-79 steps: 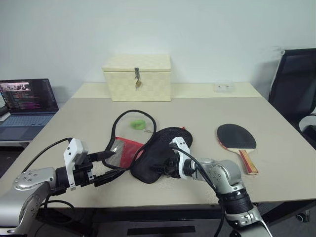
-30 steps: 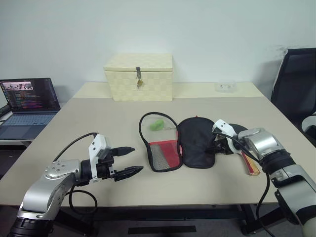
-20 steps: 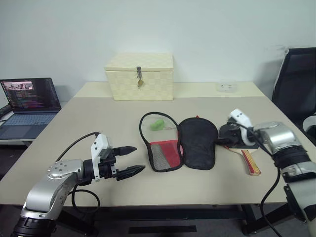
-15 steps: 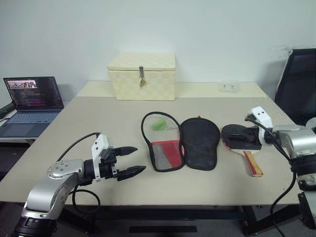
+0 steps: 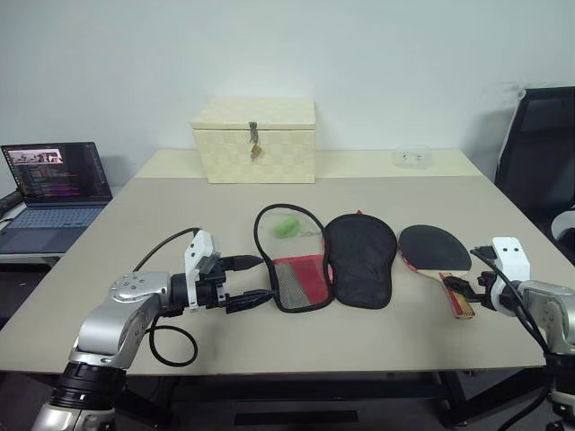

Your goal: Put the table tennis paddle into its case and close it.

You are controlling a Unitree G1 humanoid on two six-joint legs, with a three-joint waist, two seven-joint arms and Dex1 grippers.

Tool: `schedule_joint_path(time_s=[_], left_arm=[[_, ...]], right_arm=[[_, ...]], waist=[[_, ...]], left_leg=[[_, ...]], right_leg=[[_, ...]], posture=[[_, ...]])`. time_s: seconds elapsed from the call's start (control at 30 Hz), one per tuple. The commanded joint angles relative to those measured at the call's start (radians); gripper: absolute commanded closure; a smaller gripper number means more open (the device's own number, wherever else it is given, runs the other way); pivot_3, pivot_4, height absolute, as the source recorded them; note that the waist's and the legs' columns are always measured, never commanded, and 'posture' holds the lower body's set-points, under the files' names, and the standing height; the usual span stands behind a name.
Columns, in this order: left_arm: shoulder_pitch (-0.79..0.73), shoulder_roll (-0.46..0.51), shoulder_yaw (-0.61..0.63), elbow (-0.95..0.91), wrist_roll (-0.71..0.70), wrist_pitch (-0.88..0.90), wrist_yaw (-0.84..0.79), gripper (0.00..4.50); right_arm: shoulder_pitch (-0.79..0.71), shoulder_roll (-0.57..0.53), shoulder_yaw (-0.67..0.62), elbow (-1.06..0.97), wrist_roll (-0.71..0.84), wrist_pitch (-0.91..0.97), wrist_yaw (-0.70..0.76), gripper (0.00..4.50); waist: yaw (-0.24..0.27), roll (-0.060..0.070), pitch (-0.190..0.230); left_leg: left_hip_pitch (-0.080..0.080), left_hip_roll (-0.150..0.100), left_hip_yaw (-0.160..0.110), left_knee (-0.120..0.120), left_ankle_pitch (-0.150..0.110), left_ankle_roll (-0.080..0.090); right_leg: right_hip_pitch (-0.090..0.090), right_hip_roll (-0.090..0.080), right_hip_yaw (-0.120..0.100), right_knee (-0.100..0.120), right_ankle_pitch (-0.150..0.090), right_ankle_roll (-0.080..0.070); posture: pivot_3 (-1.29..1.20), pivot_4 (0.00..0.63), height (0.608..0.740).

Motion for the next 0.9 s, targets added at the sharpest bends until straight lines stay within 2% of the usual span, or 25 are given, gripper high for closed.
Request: schedule_joint_path(time_s=[0.03,0.4,0.5,0.77,0.8,0.9], left_arm=[[-0.024,-0.004,0.004,0.001,0.006,-0.028,-0.015,0.0],[0.014,0.013,0.04,-0.024,0.004,-0.024,-0.007,0.0],[0.03,0.018,0.051,-0.036,0.0,-0.019,-0.003,0.0],[0.053,0.022,0.064,-0.058,-0.005,-0.011,0.013,0.0],[0.057,0.023,0.066,-0.06,-0.005,-0.011,0.013,0.0],[0.066,0.024,0.072,-0.073,-0.009,-0.004,0.019,0.0]], right_arm=[[-0.012,0.018,0.001,-0.009,0.003,-0.033,-0.037,0.03],[-0.046,0.047,0.038,0.107,-0.006,-0.108,-0.124,0.03],[-0.064,0.07,0.023,0.129,-0.009,-0.123,-0.172,0.56],[-0.174,0.096,-0.055,0.108,-0.018,-0.169,-0.306,3.22],[-0.186,0.092,-0.054,0.096,-0.017,-0.168,-0.311,3.43],[-0.245,0.087,-0.059,0.021,0.006,-0.116,-0.321,3.43]], waist=[[0.0,0.0,0.0],[0.002,0.0,0.0],[0.001,0.0,0.0],[0.0,0.001,0.001],[0.0,0.001,0.001],[0.0,0.002,0.001]], left_leg=[[0.0,0.0,0.0,0.0,0.0,0.0],[-0.001,-0.001,0.0,0.0,0.0,0.0],[-0.001,0.0,0.0,0.0,0.0,0.0],[-0.001,-0.001,0.0,0.001,0.0,0.0],[-0.001,-0.001,0.0,0.0,0.0,0.0],[-0.003,-0.001,0.001,0.0,0.0,0.0]], right_leg=[[0.0,0.0,0.0,0.0,0.0,0.0],[0.0,-0.001,0.0,0.0,0.0,0.001],[0.0,-0.001,0.0,0.0,0.0,0.001],[0.0,-0.001,0.0,0.0,0.001,0.001],[-0.001,-0.001,0.001,0.0,0.001,0.001],[-0.004,-0.001,0.001,0.001,0.001,0.001]], posture=[[0.0,0.15,0.74],[0.0,0.15,0.74],[0.0,0.15,0.74],[0.0,0.15,0.74],[0.0,0.15,0.74],[0.0,0.15,0.74]])
